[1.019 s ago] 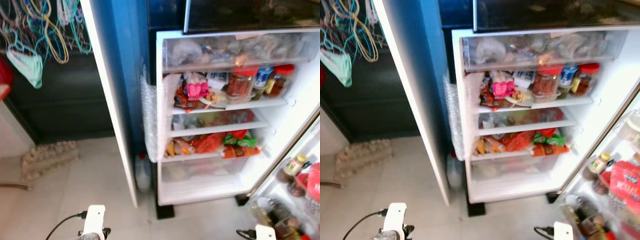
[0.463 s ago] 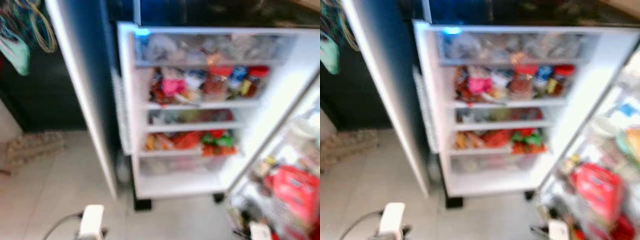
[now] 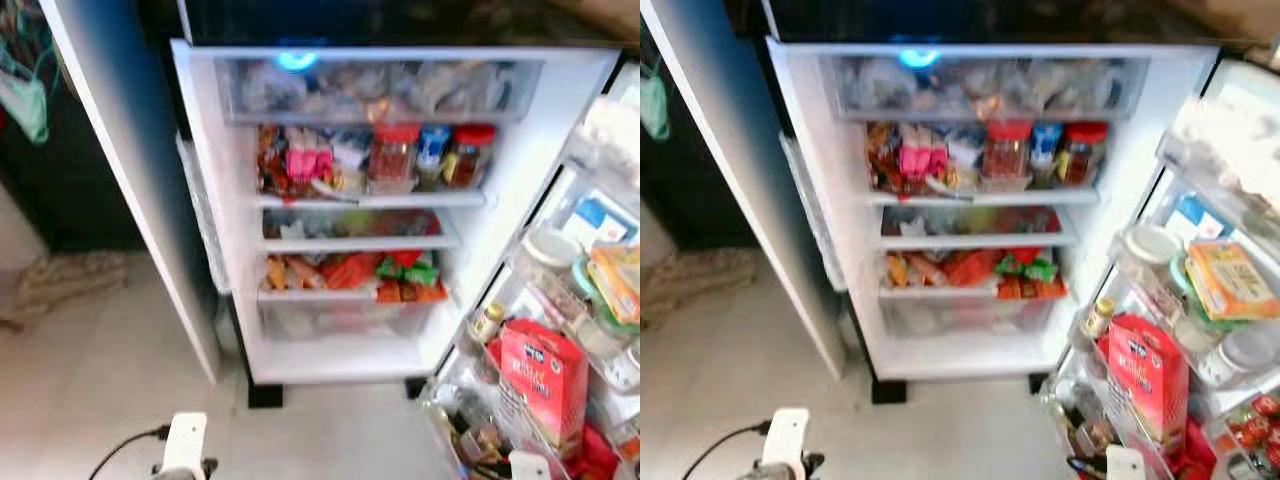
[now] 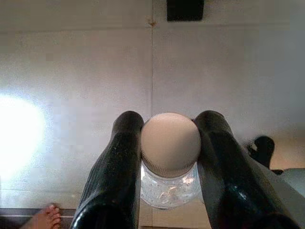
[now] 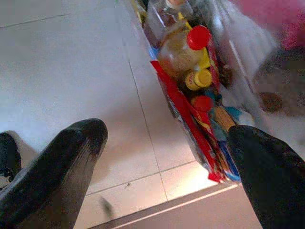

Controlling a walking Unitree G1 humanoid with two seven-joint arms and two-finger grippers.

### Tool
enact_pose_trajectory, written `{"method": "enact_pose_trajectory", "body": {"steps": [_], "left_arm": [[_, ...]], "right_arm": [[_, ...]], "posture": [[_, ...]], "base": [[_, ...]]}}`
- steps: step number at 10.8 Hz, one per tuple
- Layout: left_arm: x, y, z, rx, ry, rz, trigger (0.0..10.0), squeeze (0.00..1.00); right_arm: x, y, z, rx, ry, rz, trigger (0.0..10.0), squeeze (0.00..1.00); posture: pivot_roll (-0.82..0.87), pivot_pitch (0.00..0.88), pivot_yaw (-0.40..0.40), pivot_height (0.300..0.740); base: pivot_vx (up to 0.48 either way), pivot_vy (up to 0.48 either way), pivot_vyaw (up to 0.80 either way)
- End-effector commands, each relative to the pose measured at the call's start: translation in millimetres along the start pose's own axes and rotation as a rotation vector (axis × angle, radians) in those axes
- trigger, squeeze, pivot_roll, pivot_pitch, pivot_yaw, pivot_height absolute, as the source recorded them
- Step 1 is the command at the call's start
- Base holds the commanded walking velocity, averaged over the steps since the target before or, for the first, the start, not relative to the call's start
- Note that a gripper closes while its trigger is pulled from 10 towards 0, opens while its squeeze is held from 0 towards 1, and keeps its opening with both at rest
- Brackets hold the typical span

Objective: Restocking fridge

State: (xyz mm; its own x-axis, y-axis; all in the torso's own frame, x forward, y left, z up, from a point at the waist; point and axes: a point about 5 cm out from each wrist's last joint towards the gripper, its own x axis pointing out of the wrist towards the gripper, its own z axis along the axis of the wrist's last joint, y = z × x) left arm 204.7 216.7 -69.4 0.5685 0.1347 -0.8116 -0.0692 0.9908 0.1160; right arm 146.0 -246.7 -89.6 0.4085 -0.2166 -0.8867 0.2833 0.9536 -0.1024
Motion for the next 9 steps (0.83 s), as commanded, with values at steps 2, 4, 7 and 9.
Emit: {"method": "enact_pose_trajectory", "body": {"steps": [2,4,7,9], "left_arm": [[-0.3,1.1,4.1,-0.066,-0.057,0.028,10.0,0.0],[-1.0,0.8,9.7,-0.057,-0.125,0.015,10.0,0.0],[-0.6,-0.3,5.8,-0.098,-0.091,0.006,10.0,0.0],[-0.4,-0.9,4.8,-0.092,-0.075,-0.006,10.0,0.0]], "right_arm": [[0.2,1.4,2.9,0.015,-0.006,0.005,10.0,0.0],[0.2,1.8,2.6,0.009,-0.003,0.013,10.0,0.0],[0.3,2.1,3.9,0.013,-0.006,0.023,10.0,0.0],[0.2,1.0,4.7,0.004,-0.007,0.025,10.0,0.0]], "posture": [[0.12,0.0,-0.038,0.74],[0.13,0.0,-0.032,0.74],[0.12,0.0,-0.035,0.74],[0.12,0.0,-0.035,0.74]], "base": [[0.0,0.0,0.0],[0.0,0.0,0.0],[0.0,0.0,0.0],[0.135,0.0,0.0]]}}
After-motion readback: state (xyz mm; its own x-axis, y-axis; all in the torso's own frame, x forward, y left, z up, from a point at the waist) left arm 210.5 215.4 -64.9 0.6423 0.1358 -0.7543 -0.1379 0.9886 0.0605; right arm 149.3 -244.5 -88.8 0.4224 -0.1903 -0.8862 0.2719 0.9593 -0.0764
